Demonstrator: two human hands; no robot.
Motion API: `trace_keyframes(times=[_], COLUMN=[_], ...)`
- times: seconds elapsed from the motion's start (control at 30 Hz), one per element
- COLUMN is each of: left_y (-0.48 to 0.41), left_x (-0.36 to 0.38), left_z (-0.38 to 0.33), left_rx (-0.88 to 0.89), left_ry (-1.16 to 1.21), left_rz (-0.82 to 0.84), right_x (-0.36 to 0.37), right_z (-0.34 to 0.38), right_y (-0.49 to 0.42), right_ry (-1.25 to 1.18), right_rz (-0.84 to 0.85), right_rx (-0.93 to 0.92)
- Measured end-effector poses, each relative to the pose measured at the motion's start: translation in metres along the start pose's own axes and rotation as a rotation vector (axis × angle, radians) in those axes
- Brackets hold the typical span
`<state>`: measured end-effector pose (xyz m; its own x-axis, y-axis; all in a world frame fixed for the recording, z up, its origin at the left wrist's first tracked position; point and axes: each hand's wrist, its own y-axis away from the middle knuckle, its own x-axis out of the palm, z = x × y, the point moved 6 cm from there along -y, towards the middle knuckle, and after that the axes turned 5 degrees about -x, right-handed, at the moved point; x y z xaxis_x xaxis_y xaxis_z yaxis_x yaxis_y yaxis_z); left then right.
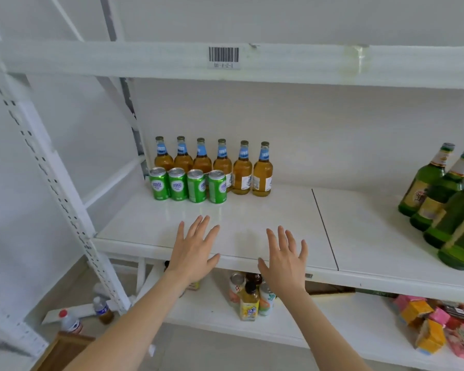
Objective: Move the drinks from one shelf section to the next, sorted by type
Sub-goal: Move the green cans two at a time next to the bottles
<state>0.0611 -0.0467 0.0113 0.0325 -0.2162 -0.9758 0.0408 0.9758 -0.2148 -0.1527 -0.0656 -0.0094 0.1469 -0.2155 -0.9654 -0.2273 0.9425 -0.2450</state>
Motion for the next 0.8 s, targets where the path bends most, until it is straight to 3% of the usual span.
trace_keyframes(times=[0.43, 0.8], left_y=[-0.114, -0.213], left_x=[0.003, 0.023], left_z=[0.139, 0.157], left_rx=[0.013, 0.087], left_ry=[0.03, 0.089], left_rz=[-0.116, -0.126], right_x=[0.03, 0.06], right_z=[0.085, 0.099], right_y=[-0.143, -0.228], right_ry=[0.009, -0.102], right_rz=[-0.04, -0.054], right_rx=[0.081, 0.154])
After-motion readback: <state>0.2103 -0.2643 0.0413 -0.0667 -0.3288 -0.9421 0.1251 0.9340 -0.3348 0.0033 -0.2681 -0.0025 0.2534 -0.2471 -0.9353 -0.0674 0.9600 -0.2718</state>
